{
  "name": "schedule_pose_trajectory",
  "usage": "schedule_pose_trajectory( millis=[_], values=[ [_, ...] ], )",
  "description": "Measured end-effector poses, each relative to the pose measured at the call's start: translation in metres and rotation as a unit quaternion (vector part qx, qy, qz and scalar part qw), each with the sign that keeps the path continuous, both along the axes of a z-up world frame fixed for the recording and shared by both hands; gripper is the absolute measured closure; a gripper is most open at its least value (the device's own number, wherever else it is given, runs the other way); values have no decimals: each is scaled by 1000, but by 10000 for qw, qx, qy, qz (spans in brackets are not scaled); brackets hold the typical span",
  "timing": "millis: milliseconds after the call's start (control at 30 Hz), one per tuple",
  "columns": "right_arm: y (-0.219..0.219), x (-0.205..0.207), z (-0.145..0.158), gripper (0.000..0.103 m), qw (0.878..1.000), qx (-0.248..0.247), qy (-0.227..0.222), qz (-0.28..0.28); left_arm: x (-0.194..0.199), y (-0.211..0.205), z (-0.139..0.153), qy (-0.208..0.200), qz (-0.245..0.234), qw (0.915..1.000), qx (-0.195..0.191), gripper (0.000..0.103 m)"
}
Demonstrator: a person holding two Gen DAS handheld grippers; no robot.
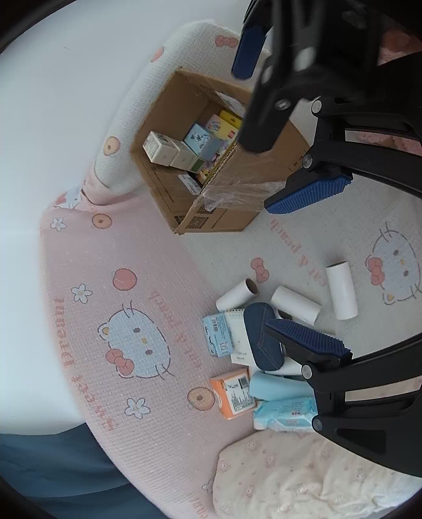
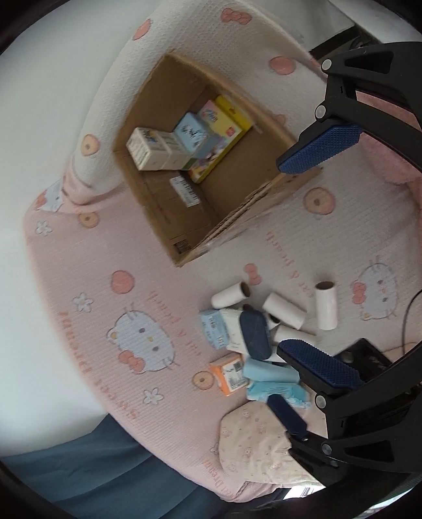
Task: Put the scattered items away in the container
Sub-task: 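Move both grippers toward the light blue printed box in the pile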
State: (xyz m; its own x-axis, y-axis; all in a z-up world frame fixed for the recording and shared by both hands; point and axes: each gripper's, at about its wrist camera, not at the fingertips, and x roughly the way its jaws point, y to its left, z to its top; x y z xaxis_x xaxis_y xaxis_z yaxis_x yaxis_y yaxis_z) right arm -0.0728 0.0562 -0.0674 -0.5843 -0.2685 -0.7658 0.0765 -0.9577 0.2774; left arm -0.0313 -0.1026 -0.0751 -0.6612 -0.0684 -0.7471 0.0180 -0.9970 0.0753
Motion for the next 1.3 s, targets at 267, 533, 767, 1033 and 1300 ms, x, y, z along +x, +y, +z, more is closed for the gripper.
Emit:
schedule_pose_trajectory(
  millis=[267,533,767,1033,1300],
  values=[
    [-46,-18,-26,1,9990,-208,261,295,18,-59,-25,279,301,9992,3,32],
    [-99,-30,-54,1,9952,-206,265,920,32,-117,-66,-6,757,9964,-391,32],
    [-135,-27,-86,1,9923,136,200,1213,34,-164,-88,-168,1295,9912,202,32],
    [-145,-46,-123,1,9891,84,222,1452,0,-160,-100,194,1136,9929,278,32],
    [-136,-114,-144,1,9932,-354,-157,1102,-61,-180,-112,173,1013,9893,1031,32]
  ],
)
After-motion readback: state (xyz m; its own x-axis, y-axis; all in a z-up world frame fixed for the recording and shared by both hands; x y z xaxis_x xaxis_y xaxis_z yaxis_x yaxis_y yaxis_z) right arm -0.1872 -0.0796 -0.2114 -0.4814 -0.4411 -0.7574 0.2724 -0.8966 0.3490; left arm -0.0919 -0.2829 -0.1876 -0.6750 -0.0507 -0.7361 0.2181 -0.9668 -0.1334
